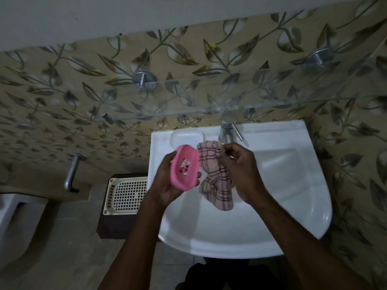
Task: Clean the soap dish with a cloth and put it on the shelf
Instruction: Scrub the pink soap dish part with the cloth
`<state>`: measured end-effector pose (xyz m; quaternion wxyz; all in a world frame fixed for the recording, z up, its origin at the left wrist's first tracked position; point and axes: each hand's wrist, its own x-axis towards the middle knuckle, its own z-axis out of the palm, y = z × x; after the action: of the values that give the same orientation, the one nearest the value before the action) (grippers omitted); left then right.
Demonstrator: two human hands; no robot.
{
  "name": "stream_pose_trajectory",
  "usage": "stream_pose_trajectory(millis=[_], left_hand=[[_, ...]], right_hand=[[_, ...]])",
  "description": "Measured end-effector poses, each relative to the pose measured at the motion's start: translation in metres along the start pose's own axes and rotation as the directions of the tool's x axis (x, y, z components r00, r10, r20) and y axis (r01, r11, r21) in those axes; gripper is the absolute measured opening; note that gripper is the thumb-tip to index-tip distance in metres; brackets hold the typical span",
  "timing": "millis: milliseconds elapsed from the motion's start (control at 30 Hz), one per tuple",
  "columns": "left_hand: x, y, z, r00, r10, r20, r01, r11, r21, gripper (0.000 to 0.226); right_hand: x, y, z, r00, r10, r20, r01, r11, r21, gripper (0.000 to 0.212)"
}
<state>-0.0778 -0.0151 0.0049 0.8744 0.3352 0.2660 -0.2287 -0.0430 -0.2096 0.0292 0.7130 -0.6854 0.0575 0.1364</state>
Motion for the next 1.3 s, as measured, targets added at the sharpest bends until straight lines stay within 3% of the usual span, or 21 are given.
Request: stream_pose_trajectory(millis=[133,300,433,600,667,800,967,1100,1167,1300], left_hand=[[-0.010,0.005,-0.018,0.994,0.016,0.108,-0.006,0.996,-0.093,0.065],[-0.007,-0.008,-0.008,0.969,0.009,0.247,0.038,0.981,-0.188,0.073],[-0.006,-0.018,-0.003,0.931,0.042,0.363,0.036,0.978,-0.206,0.070],[-0.007,-0.012,0.013,0.949,0.036,0.312,0.010,0.989,-0.146,0.073],[-0.008,-0.011,0.018,0.958,0.033,0.284,0.004,0.992,-0.130,0.066],[-0.009,-0.016,0.016,0.977,0.039,0.209,-0.016,0.994,-0.112,0.062],[-0.010,-0.001,0.011,0.987,0.061,0.148,-0.046,0.993,-0.108,0.085],[-0.010,-0.004,0.014,0.996,0.005,0.085,-0.013,0.995,0.097,0.061],[-0.012,-0.011,0.023,0.999,0.012,0.043,-0.020,0.984,0.177,0.052],[-0.015,-0.011,0.029,0.998,0.044,0.033,-0.052,0.946,0.321,0.046]], right_hand=[[0.009,-0.005,-0.020,0.967,0.150,0.207,-0.207,0.935,0.289,0.028],[0.012,-0.003,-0.028,0.944,0.152,0.293,-0.275,0.854,0.442,0.035],[0.014,0.001,-0.033,0.959,0.187,0.211,-0.258,0.884,0.389,0.027],[0.013,0.005,-0.037,0.936,0.233,0.262,-0.322,0.868,0.378,0.022],[0.008,0.007,-0.041,0.919,0.222,0.326,-0.321,0.901,0.291,0.026],[-0.003,0.014,-0.038,0.934,0.082,0.347,-0.160,0.966,0.203,0.026],[-0.006,0.016,-0.037,0.997,-0.078,-0.002,0.078,0.997,0.007,0.026],[-0.002,0.009,-0.022,0.963,-0.258,-0.072,0.233,0.940,-0.251,0.023],[-0.001,0.002,-0.005,0.941,-0.339,-0.007,0.315,0.882,-0.351,0.026],[0.000,0.003,0.011,0.820,-0.442,0.364,0.566,0.724,-0.394,0.040]])
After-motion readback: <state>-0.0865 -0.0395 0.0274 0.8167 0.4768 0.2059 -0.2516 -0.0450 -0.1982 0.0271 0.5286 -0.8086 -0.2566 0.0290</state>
